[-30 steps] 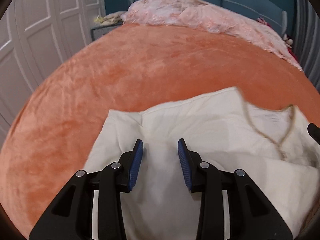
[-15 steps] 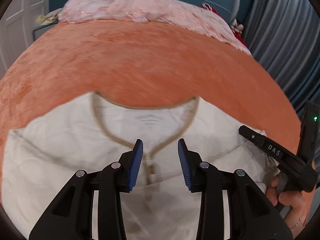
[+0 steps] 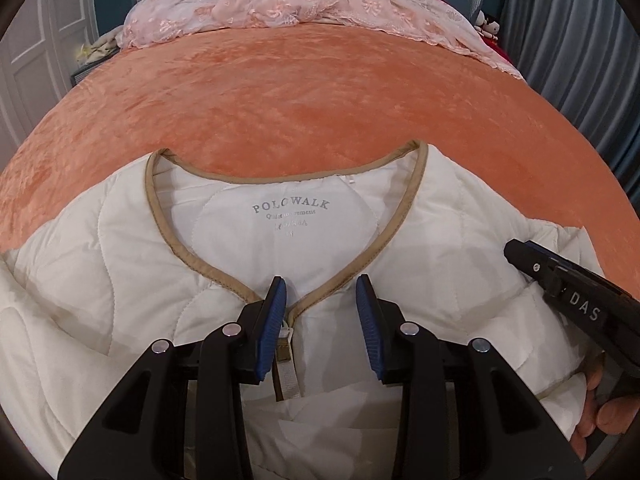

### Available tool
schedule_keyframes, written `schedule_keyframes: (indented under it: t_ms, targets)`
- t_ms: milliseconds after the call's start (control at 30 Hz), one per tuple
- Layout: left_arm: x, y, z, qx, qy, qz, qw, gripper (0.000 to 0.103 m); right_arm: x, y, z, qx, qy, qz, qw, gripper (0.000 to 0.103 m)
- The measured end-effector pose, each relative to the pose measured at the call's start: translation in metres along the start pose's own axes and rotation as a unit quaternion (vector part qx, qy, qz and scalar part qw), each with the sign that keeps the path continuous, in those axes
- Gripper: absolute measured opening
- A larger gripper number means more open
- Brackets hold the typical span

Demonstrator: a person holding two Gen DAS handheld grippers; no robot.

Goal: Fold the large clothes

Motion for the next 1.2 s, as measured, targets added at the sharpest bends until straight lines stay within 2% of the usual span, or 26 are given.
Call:
schedule_keyframes:
  t_ms: [233,333,433,467,500,567,600,667,767,833,867,933,1033,1100,1200]
  targets:
    - [-0.001,0.005,-0.005,0.004,-0.01,0.007,0.9999,0.037,-0.008,0.013,-0.015,0.061,-0.042,0.004,0.997,0.017]
    - [-0.001,0.005,-0.006,0.007,-0.012,0.009,0.9999,0.037,-0.009,0.014,-0.014,0.066,-0.037,0.009,0.997,0.015]
    - [-0.001,0.001,-0.006,0.006,-0.014,0.016,0.9998,0.037,-0.009,0.008,-0.005,0.06,-0.012,0.029,0.998,0.009]
    - [-0.001,-0.006,-0.008,0.007,-0.02,0.024,0.9995,0.037,-0.009,0.001,0.003,0.06,0.009,0.043,0.997,0.002]
    - [-0.002,-0.013,-0.012,0.01,-0.03,0.034,0.9989,0.036,-0.008,-0.006,0.013,0.062,0.034,0.054,0.996,0.001]
    - [-0.004,-0.042,-0.032,0.007,-0.071,0.073,0.9948,0.036,-0.008,-0.026,0.044,0.064,0.107,0.078,0.989,0.005]
    - [-0.005,-0.052,-0.043,0.0,-0.084,0.082,0.9931,0.036,-0.007,-0.036,0.053,0.062,0.131,0.086,0.986,0.012]
    - [-0.009,-0.066,-0.064,-0.011,-0.095,0.076,0.9925,0.036,-0.01,-0.056,0.054,0.039,0.129,0.096,0.986,0.013]
    - [-0.017,-0.065,-0.086,-0.039,-0.073,0.032,0.9961,0.035,-0.017,-0.077,0.004,-0.025,0.06,0.088,0.994,0.013]
    - [-0.019,-0.056,-0.092,-0.05,-0.064,0.007,0.9967,0.035,-0.018,-0.076,-0.039,-0.071,0.011,0.059,0.996,0.013]
    - [-0.018,-0.05,-0.093,-0.051,-0.066,-0.005,0.9965,0.035,-0.016,-0.067,-0.068,-0.092,-0.02,0.03,0.995,0.013]
    - [-0.013,-0.041,-0.094,-0.049,-0.067,-0.016,0.9964,0.035,-0.009,-0.046,-0.107,-0.095,-0.06,0.0,0.994,0.01]
    - [-0.009,-0.029,-0.09,-0.069,-0.039,-0.009,0.9968,0.035,0.005,-0.011,-0.135,-0.081,-0.09,-0.031,0.992,0.009]
    - [-0.006,-0.024,-0.089,-0.078,-0.025,0.001,0.9967,0.036,0.01,0.006,-0.137,-0.069,-0.098,-0.034,0.992,0.004]
    - [-0.004,-0.018,-0.095,-0.072,-0.031,0.017,0.9968,0.037,0.013,0.012,-0.138,-0.069,-0.094,-0.026,0.993,0.003]
Point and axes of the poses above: each gripper's, at about its wrist camera, not at the fingertips, and y roughly the way its jaws point, z to its right, x to its underside, the point moved 3 cm from there along y, roughly the way its jaws point, and after that the axes turned 7 degrees about x, right-handed, at the moved point
